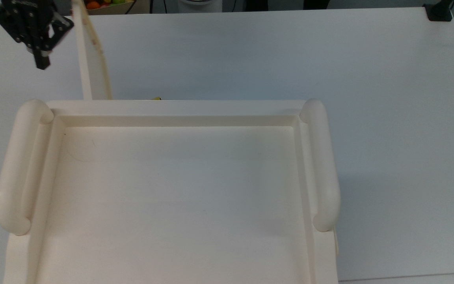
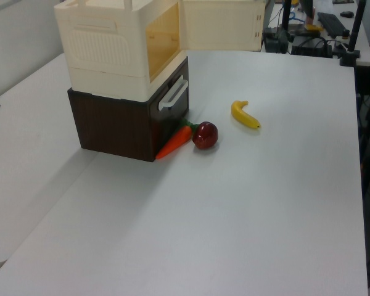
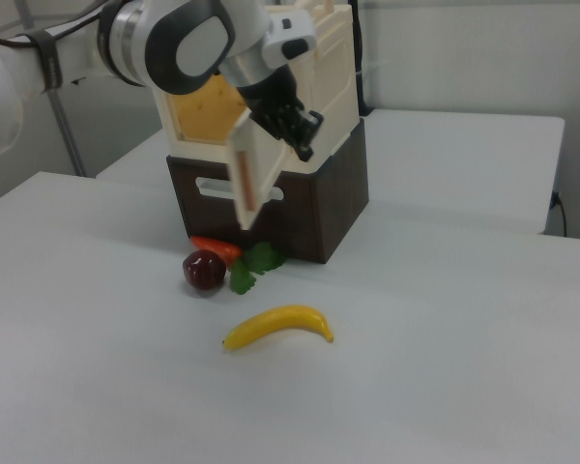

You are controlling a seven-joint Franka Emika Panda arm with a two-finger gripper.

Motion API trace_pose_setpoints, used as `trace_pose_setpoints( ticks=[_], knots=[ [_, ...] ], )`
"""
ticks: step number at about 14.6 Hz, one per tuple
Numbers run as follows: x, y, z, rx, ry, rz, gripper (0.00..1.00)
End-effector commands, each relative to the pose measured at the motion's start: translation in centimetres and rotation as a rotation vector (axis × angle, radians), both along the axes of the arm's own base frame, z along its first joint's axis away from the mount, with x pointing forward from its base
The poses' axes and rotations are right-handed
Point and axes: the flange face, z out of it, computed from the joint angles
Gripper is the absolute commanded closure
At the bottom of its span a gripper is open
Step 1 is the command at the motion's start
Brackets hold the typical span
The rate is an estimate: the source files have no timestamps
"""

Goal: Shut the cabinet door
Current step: 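Push the cream door with the gripper, swinging it toward the cabinet front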

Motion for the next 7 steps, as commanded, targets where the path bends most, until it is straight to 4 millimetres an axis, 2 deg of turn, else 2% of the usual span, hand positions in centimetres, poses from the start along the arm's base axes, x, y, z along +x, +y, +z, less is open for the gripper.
trace_pose_setpoints(
  ticks=[1,2,4,5,7],
  knots=[
    [0.7,8.1,-0.7,0.082,0.0,0.047,1.0],
    [0.9,9.9,-0.8,0.089,-0.001,0.056,1.0],
    [1.3,12.3,-1.5,0.093,0.007,0.086,1.0],
    [1.7,14.3,-1.5,0.092,-0.014,0.116,1.0],
    [2.5,16.7,-0.8,0.098,-0.111,0.146,1.0]
  ],
)
